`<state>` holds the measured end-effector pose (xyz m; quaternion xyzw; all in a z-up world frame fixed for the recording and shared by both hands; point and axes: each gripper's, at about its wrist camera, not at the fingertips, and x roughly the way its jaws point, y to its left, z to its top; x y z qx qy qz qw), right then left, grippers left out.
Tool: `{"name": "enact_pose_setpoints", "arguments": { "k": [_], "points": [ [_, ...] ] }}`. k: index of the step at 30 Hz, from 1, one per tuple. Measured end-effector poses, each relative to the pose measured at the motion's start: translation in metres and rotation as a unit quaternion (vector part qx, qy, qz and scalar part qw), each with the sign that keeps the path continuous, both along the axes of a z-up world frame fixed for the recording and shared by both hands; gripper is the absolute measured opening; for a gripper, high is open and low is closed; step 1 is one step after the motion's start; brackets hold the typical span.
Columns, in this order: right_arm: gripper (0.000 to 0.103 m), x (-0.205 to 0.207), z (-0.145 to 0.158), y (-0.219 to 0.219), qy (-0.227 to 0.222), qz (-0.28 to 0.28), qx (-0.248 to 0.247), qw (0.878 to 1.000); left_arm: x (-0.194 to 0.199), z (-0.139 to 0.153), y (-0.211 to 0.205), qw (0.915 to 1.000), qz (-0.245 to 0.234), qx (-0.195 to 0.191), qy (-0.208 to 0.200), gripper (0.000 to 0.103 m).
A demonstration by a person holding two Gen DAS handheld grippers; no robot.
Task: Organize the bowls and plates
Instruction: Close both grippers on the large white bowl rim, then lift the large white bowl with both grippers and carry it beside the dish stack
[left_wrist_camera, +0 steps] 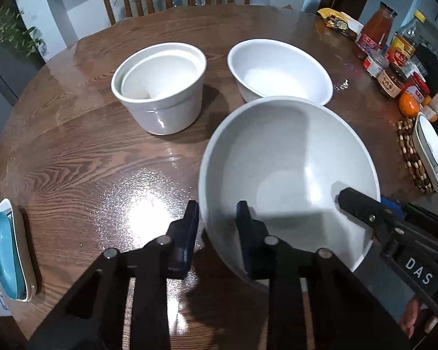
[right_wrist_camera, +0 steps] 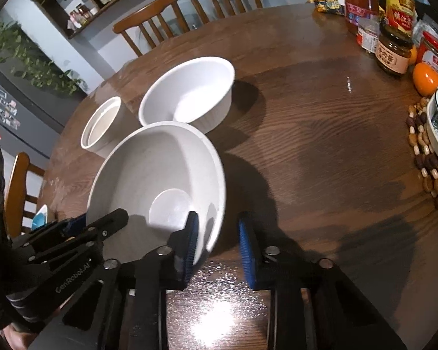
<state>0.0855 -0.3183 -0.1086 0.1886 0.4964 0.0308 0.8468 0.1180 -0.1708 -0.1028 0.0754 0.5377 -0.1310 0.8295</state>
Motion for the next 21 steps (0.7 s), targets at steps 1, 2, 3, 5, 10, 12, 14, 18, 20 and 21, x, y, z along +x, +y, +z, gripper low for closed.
{"name": "enact_pose_setpoints", "arguments": {
  "k": [1, 2, 3, 5, 10, 12, 14, 18, 20, 21],
  "points": [
    [0.015, -0.001, 0.001, 0.002, -0.002, 0.001, -0.002, 1.0, 0.0, 0.0, -0.001, 1.0, -0.002, 0.001, -0.001, 0.019],
    [0.014, -0.002, 0.002, 0.004, -0.006, 0.0, -0.005, 1.0, -0.001, 0.0, -0.002, 1.0, -0.004, 0.004, -0.003, 0.019],
    [0.014, -0.003, 0.003, 0.005, -0.009, -0.002, -0.01, 1.0, -0.002, 0.001, -0.002, 0.9999, -0.006, 0.006, -0.006, 0.019],
    [0.013, -0.005, 0.006, 0.006, -0.015, 0.001, -0.016, 1.0, -0.005, 0.003, -0.001, 0.9998, -0.007, 0.009, -0.014, 0.019],
    [0.013, -0.01, 0.017, 0.012, -0.025, 0.006, -0.02, 0.999, -0.015, 0.021, 0.005, 0.9988, -0.005, 0.011, -0.047, 0.019],
    [0.013, -0.012, 0.022, 0.015, -0.03, 0.01, -0.022, 0.999, -0.019, 0.027, 0.011, 0.9984, -0.001, 0.011, -0.055, 0.019],
    [0.014, -0.015, 0.026, 0.02, -0.035, 0.014, -0.024, 0.999, -0.023, 0.032, 0.017, 0.9981, 0.004, 0.009, -0.062, 0.019],
    [0.013, -0.02, 0.036, 0.03, -0.045, 0.024, -0.03, 0.998, -0.032, 0.038, 0.028, 0.9974, 0.014, 0.007, -0.07, 0.019],
    [0.014, -0.023, 0.039, 0.038, -0.049, 0.03, -0.034, 0.998, -0.037, 0.04, 0.035, 0.9972, 0.02, 0.006, -0.072, 0.019],
    [0.014, -0.024, 0.04, 0.04, -0.05, 0.033, -0.035, 0.998, -0.039, 0.042, 0.038, 0.997, 0.022, 0.004, -0.073, 0.019]
  ]
}}
